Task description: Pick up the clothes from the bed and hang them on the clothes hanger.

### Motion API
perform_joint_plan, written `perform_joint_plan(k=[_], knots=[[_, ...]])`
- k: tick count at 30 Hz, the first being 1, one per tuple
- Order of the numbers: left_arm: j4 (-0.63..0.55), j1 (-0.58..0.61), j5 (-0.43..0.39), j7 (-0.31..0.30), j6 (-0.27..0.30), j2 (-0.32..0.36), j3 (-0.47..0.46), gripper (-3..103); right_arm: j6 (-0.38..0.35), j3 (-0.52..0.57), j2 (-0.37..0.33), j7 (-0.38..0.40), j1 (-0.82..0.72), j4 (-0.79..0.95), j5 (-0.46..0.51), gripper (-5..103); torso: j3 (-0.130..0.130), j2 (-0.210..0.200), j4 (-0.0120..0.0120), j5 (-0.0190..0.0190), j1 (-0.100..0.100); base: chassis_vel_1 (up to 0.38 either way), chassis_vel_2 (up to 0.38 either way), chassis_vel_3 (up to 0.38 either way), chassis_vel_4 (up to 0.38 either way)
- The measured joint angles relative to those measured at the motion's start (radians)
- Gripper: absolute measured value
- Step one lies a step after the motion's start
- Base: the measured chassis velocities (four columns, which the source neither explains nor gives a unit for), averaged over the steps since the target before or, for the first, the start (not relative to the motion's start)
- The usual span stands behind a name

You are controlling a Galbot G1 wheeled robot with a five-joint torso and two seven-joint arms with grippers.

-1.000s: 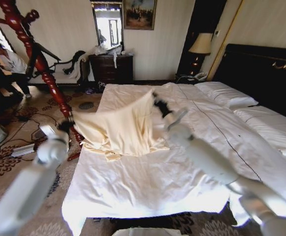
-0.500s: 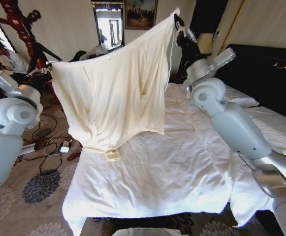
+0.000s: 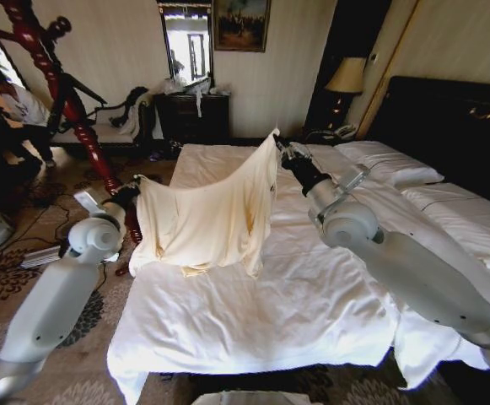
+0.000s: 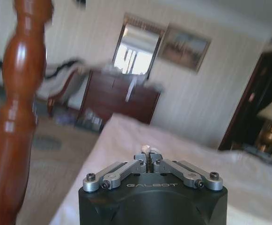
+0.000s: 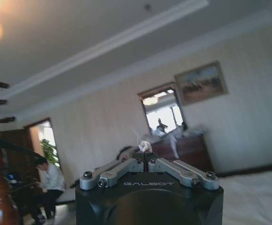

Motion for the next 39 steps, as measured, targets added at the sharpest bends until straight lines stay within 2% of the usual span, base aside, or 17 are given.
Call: perform_joint_plan(k=[3,5,7,9,11,12,14,16,17,18,20,21,22,26,28,31,39], knots=[[0.005,0.009,-0.019,-0.042,0.054,-0.020,0.016,2,-0.025,0.006,0.000,0.049,0.005,0.002,0.029,0,0.000,0.000,-0.0001,-0.0001,0.000,0.000,0.000,0.000,0.000],[-0.017,0.039,-0.059,-0.119,0.154,-0.034,0.015,7,-0.041,0.016,-0.008,0.077,0.007,0.012,0.039,0,0.000,0.000,-0.0002,-0.0002,0.000,0.000,0.000,0.000,0.000],[-0.067,0.077,-0.104,-0.202,0.235,-0.029,-0.004,18,-0.044,0.027,-0.015,0.081,0.007,0.025,0.035,0,0.000,0.000,-0.0003,-0.0003,0.000,0.000,0.000,0.000,0.000],[-0.140,0.133,-0.100,-0.228,0.272,0.011,-0.038,28,-0.044,0.040,-0.012,0.077,0.004,0.035,0.018,0,0.000,0.000,-0.0001,-0.0004,0.000,0.000,0.000,0.000,0.000],[-0.166,0.152,-0.086,-0.228,0.275,0.033,-0.052,28,-0.044,0.044,-0.008,0.073,0.003,0.038,0.009,0,0.000,0.000,0.0002,-0.0003,0.000,0.000,0.000,0.000,0.000],[-0.209,0.180,-0.044,-0.200,0.257,0.080,-0.076,39,-0.042,0.048,-0.001,0.068,0.001,0.042,-0.005,0,0.000,0.000,0.0007,-0.0003,0.000,0.000,0.000,0.000,0.000],[-0.229,0.193,-0.008,-0.168,0.232,0.109,-0.089,39,-0.041,0.051,0.004,0.064,-0.001,0.043,-0.014,0,0.000,0.000,0.0007,-0.0002,0.000,0.000,0.000,0.000,0.000],[-0.266,0.208,0.072,-0.088,0.146,0.183,-0.113,50,-0.034,0.063,0.015,0.055,-0.009,0.047,-0.037,0,0.000,0.000,0.0006,-0.0004,0.000,0.000,0.000,0.000,0.000],[-0.266,0.208,0.072,-0.088,0.146,0.183,-0.113,50,-0.034,0.063,0.015,0.055,-0.009,0.047,-0.037,0,0.000,0.000,0.0006,-0.0004,0.000,0.000,0.000,0.000,0.000],[-0.289,0.210,0.112,-0.034,0.063,0.236,-0.133,56,-0.027,0.074,0.029,0.046,-0.016,0.048,-0.058,0,0.000,0.000,-0.0001,-0.0001,0.000,0.000,0.000,0.000,0.000],[-0.315,0.190,0.119,0.007,-0.023,0.322,-0.173,66,-0.008,0.091,0.057,0.022,-0.029,0.044,-0.085,0,0.000,0.000,-0.0004,-0.0003,0.000,0.000,0.000,0.000,0.000],[-0.319,0.171,0.104,0.012,-0.041,0.358,-0.188,66,-0.003,0.095,0.071,0.017,-0.034,0.041,-0.090,0,0.000,0.000,-0.0003,0.0002,0.000,0.000,0.000,0.000,0.000],[-0.319,0.171,0.104,0.012,-0.041,0.358,-0.188,66,-0.003,0.095,0.071,0.017,-0.034,0.041,-0.090,0,0.000,0.000,-0.0003,0.0002,0.000,0.000,0.000,0.000,0.000],[-0.297,0.090,0.032,0.024,-0.058,0.488,-0.223,88,0.004,0.097,0.127,0.008,-0.038,0.028,-0.114,0,0.000,0.000,0.0005,-0.0003,0.000,0.000,0.000,0.000,0.000],[-0.284,0.066,0.028,0.026,-0.056,0.505,-0.222,88,0.004,0.097,0.131,0.007,-0.038,0.027,-0.116,0,0.000,0.000,0.0005,-0.0006,0.000,0.000,0.000,0.000,0.000],[-0.209,-0.056,-0.010,0.031,-0.015,0.556,-0.195,99,0.006,0.095,0.134,0.000,-0.036,0.021,-0.126,0,0.000,0.000,-0.0004,-0.0004,0.000,0.000,0.000,0.000,0.000],[0.048,-0.280,-0.152,0.035,0.082,0.583,-0.124,100,0.008,0.086,0.151,-0.008,-0.045,0.017,-0.159,0,0.000,0.000,0.0003,-0.0006,0.000,0.000,0.000,0.000,0.000]])
